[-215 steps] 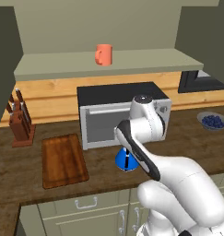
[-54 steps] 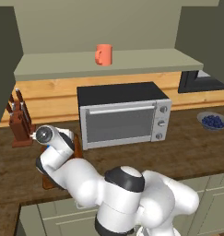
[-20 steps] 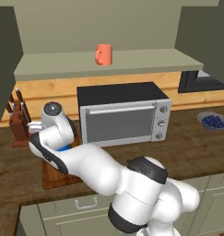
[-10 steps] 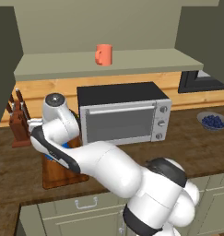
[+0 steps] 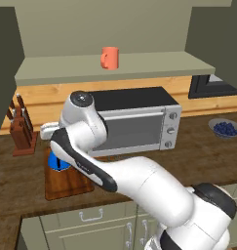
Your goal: Pick the kettle from the counter and place it on the tray. Then pick the mug from the cabinet and place it on the tray. Then close the cabinet doors.
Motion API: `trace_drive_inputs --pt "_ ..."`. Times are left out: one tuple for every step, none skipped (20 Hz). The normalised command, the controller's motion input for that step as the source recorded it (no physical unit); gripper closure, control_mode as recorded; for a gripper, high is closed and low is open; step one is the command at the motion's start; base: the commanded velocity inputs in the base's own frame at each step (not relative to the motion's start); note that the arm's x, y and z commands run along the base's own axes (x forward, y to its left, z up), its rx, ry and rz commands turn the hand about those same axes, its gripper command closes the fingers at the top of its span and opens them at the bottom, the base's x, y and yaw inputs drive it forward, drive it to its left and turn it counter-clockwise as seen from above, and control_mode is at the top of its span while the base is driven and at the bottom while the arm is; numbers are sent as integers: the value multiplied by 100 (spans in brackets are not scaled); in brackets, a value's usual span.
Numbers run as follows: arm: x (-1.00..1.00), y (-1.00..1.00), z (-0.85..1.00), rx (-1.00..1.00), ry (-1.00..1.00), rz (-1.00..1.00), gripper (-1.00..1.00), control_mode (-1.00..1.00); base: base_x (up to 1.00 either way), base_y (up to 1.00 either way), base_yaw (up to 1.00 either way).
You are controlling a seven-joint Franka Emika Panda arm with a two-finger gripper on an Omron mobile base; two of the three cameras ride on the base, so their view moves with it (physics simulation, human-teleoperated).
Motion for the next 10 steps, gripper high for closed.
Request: trace_drive_inputs --pt "-45 -50 43 -1 -21 9 -100 -100 0 0 0" --pt "-40 -46 49 0 -26 0 -100 -100 0 0 0" --pt "-32 -39 60 0 -29 0 -100 -100 0 0 0" --pt "-26 -34 62 0 -21 -1 -100 -100 0 0 0" --pt "-25 -34 69 0 -16 -4 -100 -100 0 0 0" --pt "-24 -34 68 0 -10 -6 -100 -100 0 0 0" --pt "-25 -36 67 0 -4 -7 -100 -100 0 0 0" --pt "-23 -36 66 0 -1 -9 -100 -100 0 0 0" --pt "-22 -36 65 0 0 -10 -100 -100 0 0 0" --pt "-21 -38 64 0 0 -12 -100 -100 0 0 0"
